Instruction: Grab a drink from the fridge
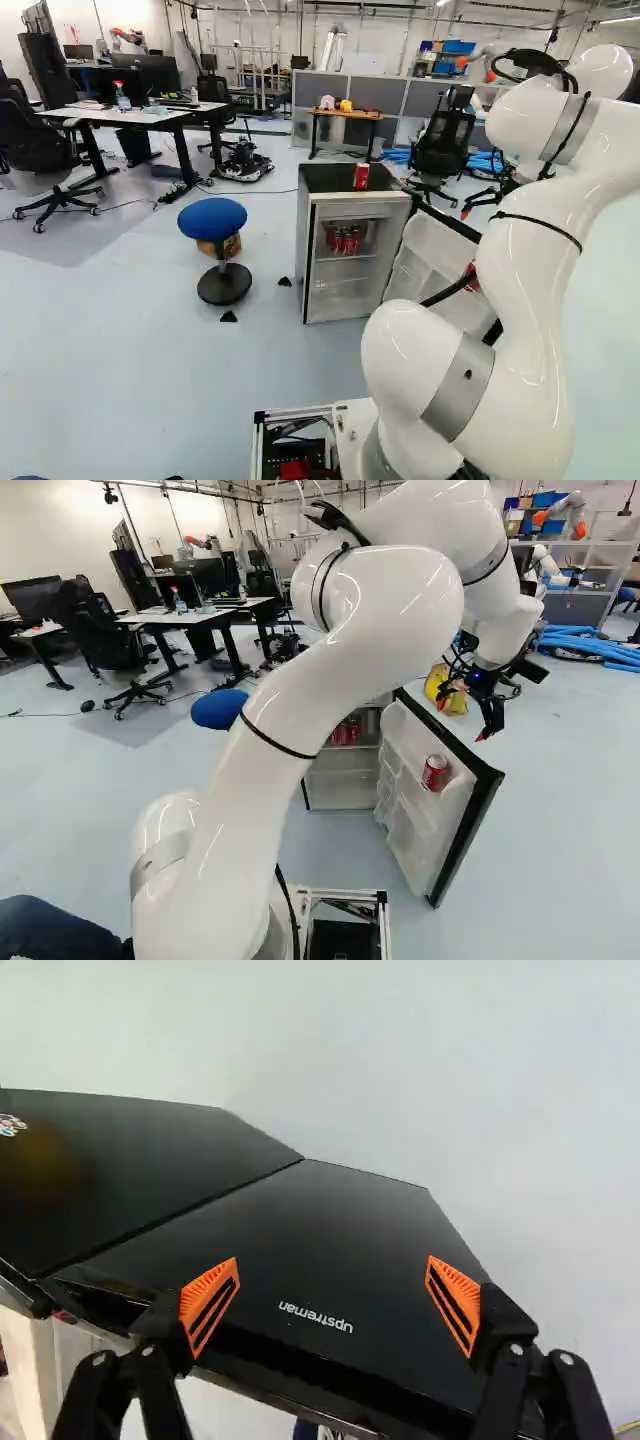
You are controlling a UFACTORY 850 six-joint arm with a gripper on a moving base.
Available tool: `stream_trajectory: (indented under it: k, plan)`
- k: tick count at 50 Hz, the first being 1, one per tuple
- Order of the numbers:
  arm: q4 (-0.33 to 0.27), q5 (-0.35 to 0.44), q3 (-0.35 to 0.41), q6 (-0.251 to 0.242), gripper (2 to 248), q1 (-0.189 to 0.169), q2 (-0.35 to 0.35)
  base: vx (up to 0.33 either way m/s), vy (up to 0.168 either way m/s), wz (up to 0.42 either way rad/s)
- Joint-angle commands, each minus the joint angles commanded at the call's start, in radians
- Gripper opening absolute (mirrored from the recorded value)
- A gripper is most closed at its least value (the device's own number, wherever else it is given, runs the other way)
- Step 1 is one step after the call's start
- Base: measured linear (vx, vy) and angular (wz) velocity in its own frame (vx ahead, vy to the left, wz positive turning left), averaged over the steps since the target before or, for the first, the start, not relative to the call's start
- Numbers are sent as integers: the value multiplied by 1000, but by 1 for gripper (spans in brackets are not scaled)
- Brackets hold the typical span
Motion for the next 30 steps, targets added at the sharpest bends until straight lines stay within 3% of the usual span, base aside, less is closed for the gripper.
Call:
stream_trajectory:
  k: [30]
  plan:
    - [0, -71, -1, 0, 247, 0, -3, 0, 0, 0]
